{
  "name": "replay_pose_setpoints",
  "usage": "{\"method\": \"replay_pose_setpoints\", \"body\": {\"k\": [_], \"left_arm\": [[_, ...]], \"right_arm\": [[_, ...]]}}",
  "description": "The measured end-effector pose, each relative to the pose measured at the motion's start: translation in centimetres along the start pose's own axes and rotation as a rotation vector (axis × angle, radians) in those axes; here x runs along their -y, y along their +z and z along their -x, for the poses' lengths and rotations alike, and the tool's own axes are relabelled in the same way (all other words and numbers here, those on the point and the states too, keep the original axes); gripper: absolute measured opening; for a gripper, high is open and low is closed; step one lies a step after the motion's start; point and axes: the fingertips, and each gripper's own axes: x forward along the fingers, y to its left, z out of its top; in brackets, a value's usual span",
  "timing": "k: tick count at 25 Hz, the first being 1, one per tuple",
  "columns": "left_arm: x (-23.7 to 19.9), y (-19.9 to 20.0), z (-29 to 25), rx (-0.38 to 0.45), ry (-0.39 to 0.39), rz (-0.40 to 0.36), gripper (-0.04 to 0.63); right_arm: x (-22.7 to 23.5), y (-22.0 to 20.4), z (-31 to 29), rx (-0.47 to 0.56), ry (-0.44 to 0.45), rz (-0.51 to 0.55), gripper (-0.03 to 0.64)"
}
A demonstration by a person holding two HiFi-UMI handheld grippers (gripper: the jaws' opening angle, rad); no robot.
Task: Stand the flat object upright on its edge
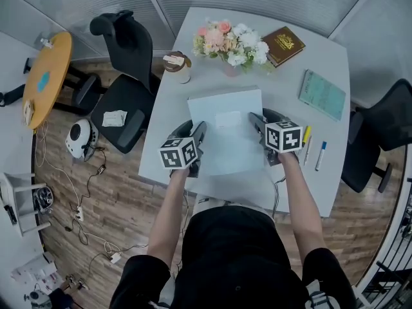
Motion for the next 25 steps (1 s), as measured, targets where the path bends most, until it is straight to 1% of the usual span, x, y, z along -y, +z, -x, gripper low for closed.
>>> {"method": "replay_pose_setpoints", "body": {"k": [5, 13, 17, 25], "left_arm": [[0.9, 0.7, 1.2, 0.024, 0.002, -0.033, 0.192], [1.6, 1.9, 2.7, 0.067, 0.018, -0.084, 0.19], [1.8, 2.8, 3.5, 0.094, 0.03, -0.121, 0.19], [2.2, 4.3, 4.4, 0.135, 0.045, -0.181, 0.184]], "right_arm": [[-0.6, 0.7, 1.4, 0.001, 0.012, 0.047, 0.213], [-1.7, 1.7, 2.8, 0.023, 0.006, 0.119, 0.204], [-2.3, 2.4, 3.4, 0.047, 0.023, 0.157, 0.197], [-2.9, 3.6, 4.0, 0.093, 0.015, 0.213, 0.188]]}}
